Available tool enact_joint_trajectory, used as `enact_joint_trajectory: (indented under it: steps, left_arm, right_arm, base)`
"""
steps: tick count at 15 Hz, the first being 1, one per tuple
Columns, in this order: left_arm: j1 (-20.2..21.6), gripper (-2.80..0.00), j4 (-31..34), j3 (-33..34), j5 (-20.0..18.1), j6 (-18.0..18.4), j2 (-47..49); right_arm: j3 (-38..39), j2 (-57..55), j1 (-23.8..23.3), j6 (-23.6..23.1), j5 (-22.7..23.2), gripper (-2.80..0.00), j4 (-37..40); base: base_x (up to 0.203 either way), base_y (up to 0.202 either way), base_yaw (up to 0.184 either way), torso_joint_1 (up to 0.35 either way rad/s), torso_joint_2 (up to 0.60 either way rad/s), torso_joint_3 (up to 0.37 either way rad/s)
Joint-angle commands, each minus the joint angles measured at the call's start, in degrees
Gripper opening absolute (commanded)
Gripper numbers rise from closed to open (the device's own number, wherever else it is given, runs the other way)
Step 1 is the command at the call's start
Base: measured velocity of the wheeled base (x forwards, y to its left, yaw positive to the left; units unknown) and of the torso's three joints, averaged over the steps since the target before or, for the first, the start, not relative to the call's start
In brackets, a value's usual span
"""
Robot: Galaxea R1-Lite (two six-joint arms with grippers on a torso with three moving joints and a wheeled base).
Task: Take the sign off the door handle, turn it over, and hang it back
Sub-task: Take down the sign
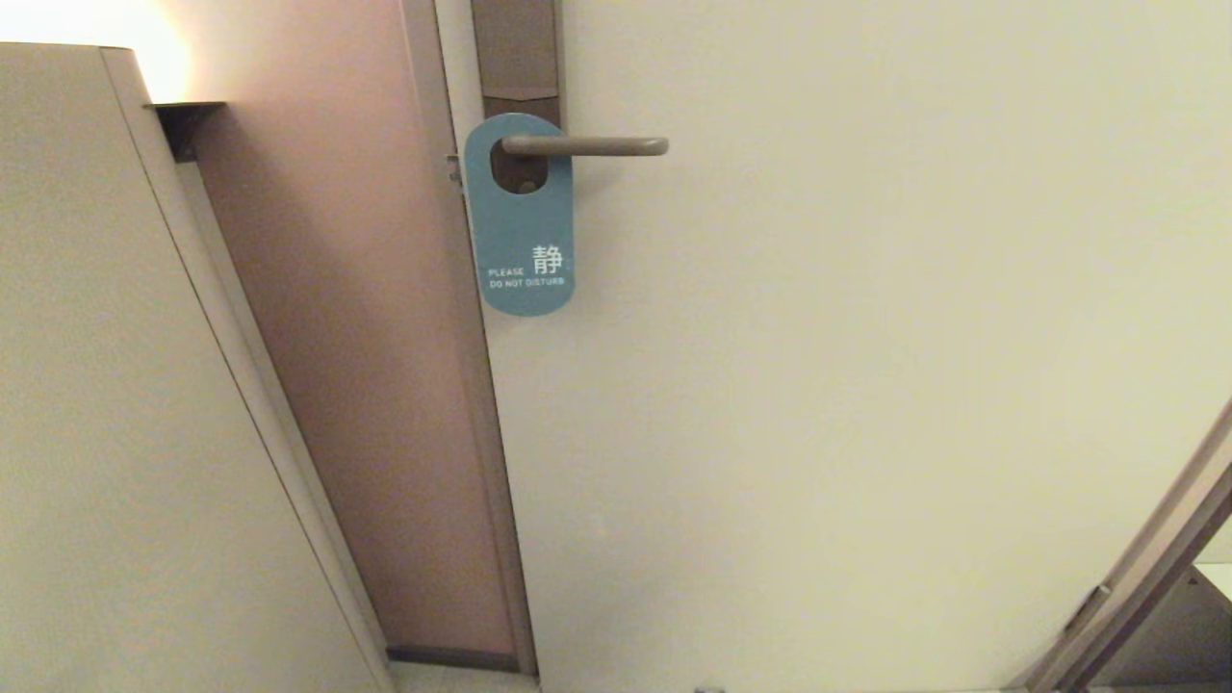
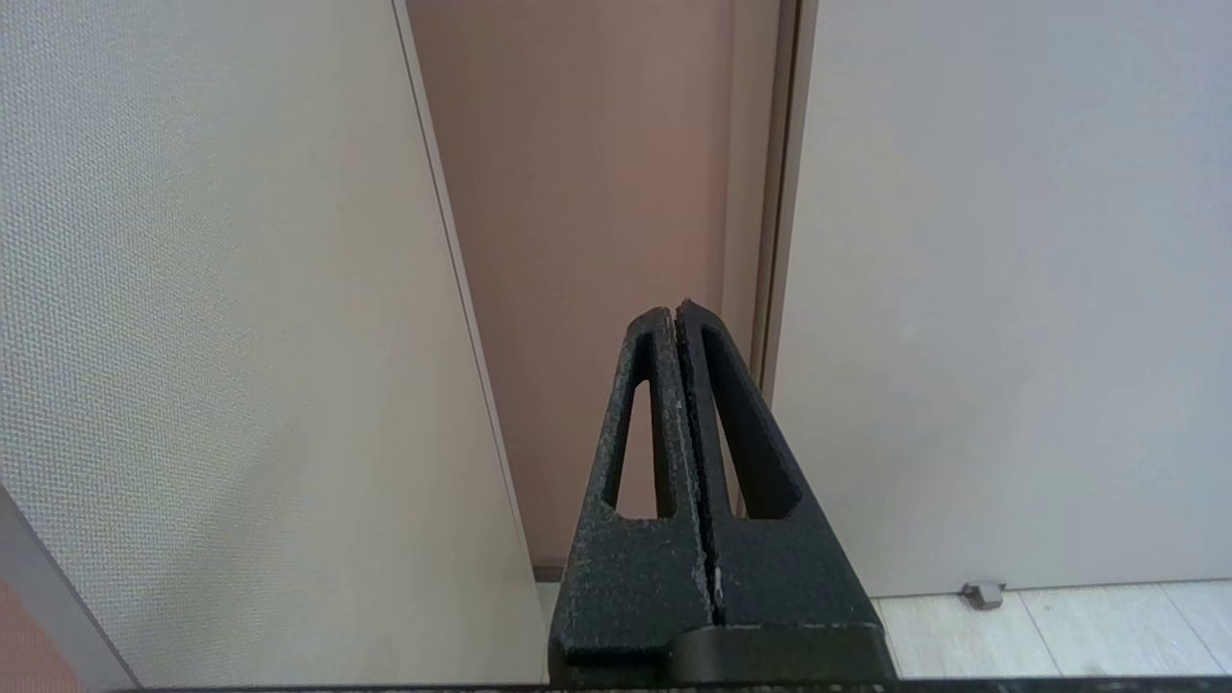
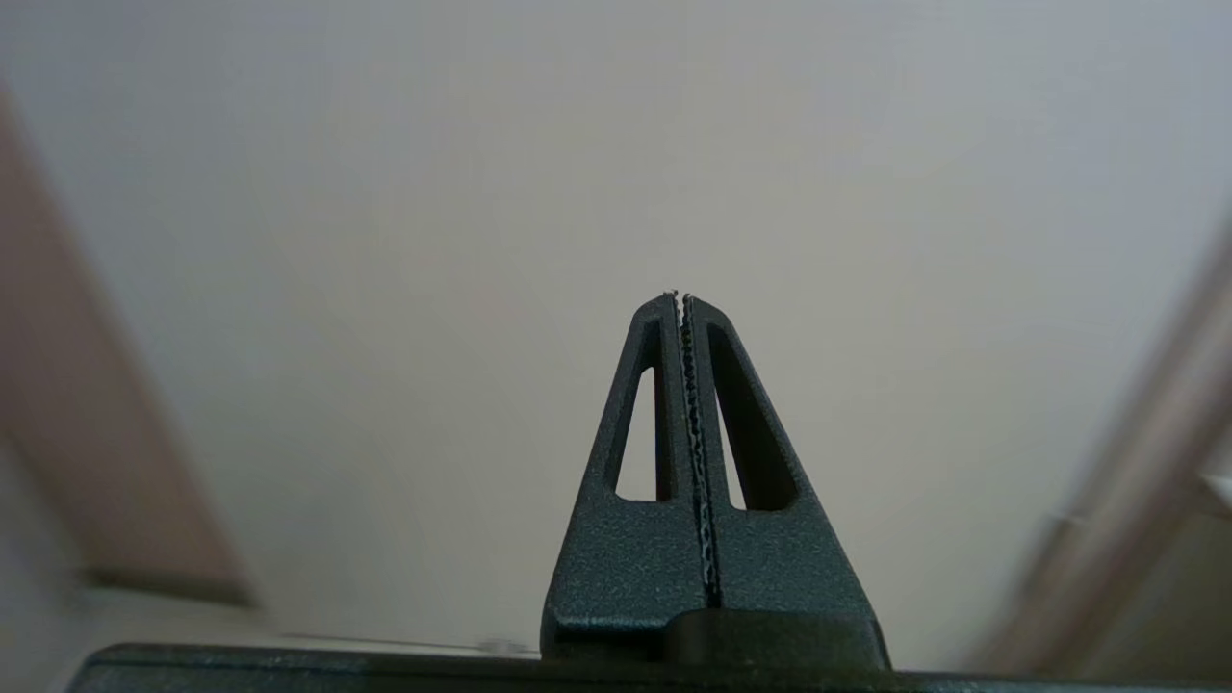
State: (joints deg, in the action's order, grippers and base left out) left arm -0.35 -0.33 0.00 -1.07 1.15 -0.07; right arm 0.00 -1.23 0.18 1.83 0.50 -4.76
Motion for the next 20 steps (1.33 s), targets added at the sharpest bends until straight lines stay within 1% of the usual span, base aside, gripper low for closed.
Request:
enact_joint_trajectory:
  steps: [1,3,5,20]
  left_arm:
    - [0.0,-2.8,0.0,0.0,0.0,0.0,0.1]
    - [0.0,-2.8,0.0,0.0,0.0,0.0,0.1]
    - [0.0,-2.8,0.0,0.0,0.0,0.0,0.1]
    - [0.0,-2.8,0.0,0.0,0.0,0.0,0.1]
  right_arm:
    - [0.0,1.2,0.0,-1.6,-1.6,-2.8,0.7]
    - [0.0,1.2,0.0,-2.7,-1.3,-2.8,1.2]
    - [0.0,1.2,0.0,-4.8,-0.6,-2.8,3.6]
    - [0.0,1.2,0.0,-4.3,-0.8,-2.8,3.6]
  base:
    - [0.0,0.0,0.0,0.0,0.0,0.0]
    - [0.0,0.0,0.0,0.0,0.0,0.0]
    - [0.0,0.0,0.0,0.0,0.0,0.0]
    - [0.0,0.0,0.0,0.0,0.0,0.0]
